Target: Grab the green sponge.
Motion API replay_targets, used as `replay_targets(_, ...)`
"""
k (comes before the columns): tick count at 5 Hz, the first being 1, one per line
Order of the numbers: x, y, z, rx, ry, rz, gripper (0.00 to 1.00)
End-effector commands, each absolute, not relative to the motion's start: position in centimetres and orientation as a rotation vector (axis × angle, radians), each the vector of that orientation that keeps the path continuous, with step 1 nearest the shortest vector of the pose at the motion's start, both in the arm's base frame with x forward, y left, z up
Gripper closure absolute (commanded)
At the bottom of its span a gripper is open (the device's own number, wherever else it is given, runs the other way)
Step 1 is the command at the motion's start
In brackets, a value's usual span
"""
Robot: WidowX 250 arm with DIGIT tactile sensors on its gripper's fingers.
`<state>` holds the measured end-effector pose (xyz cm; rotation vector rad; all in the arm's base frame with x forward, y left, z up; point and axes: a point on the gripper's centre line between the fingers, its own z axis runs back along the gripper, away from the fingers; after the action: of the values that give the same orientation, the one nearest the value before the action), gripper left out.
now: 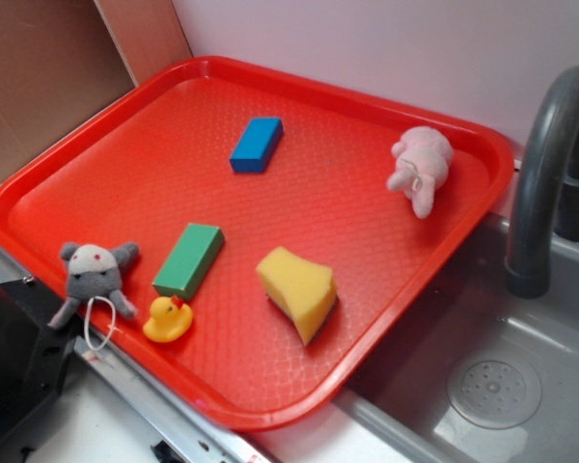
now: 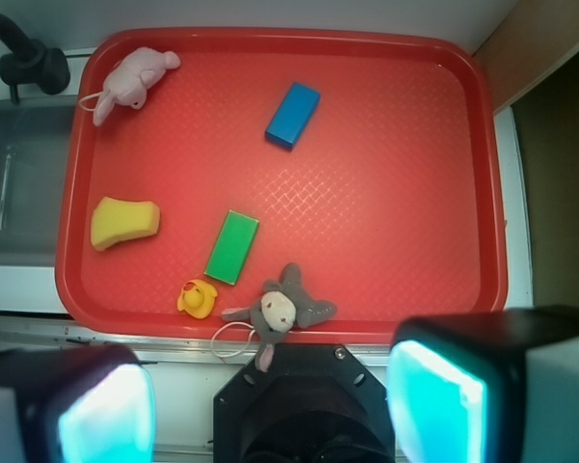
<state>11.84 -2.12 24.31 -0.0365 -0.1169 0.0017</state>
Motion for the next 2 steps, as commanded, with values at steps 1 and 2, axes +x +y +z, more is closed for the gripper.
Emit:
replay_targets(1,11.8,-2.1,24.3,-0.037,-0.117,0.002,0.00)
replay_targets(2,14.9,-5.5,24.2,0.048,-0.182,-0.252,0.00)
